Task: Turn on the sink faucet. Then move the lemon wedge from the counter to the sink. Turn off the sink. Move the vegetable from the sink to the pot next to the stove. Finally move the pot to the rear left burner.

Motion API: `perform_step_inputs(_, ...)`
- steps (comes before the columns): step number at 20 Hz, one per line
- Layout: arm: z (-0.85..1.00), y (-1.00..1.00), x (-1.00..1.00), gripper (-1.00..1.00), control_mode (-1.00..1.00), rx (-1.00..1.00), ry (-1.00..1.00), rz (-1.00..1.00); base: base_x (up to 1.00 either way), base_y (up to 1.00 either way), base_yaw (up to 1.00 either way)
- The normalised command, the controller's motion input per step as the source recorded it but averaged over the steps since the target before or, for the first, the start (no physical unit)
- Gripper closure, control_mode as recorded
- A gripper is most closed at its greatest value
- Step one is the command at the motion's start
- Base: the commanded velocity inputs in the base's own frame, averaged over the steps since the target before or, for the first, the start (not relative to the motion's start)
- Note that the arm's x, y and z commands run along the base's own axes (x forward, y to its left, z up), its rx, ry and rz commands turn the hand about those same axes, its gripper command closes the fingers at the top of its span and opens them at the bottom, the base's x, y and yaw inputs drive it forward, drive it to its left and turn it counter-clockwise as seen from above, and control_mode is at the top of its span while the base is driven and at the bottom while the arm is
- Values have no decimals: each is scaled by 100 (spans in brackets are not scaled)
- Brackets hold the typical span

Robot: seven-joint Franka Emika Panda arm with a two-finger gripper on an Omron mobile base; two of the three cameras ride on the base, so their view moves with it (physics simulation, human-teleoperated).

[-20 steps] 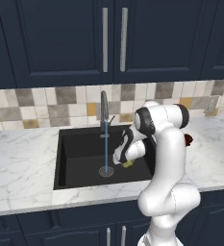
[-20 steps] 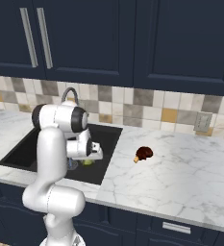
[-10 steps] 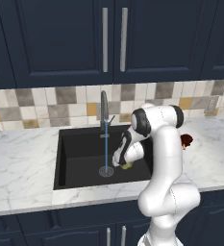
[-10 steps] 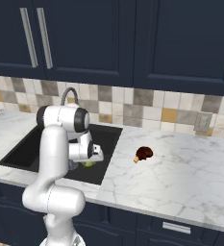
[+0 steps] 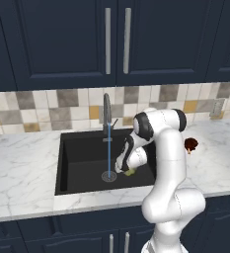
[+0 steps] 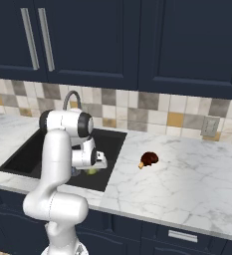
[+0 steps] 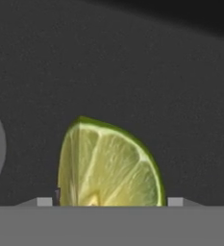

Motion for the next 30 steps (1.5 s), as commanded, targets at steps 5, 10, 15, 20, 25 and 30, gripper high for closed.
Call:
perform_step_inputs(5, 3, 0, 0, -100, -100, 0, 0, 0, 0, 0, 0)
perform_step_inputs(10, 17, 1, 0, -100, -100, 0, 0, 0, 0, 0, 0)
perform_step_inputs(15, 34, 0, 0, -100, -100, 0, 0, 0, 0, 0, 0)
perform_step_inputs(20, 38, 0, 0, -100, -100, 0, 0, 0, 0, 0, 0)
perform_step_inputs(25, 45, -1, -3, -100, -100, 0, 0, 0, 0, 0, 0)
perform_step_inputs(30, 44, 0, -6, -100, -100, 0, 0, 0, 0, 0, 0)
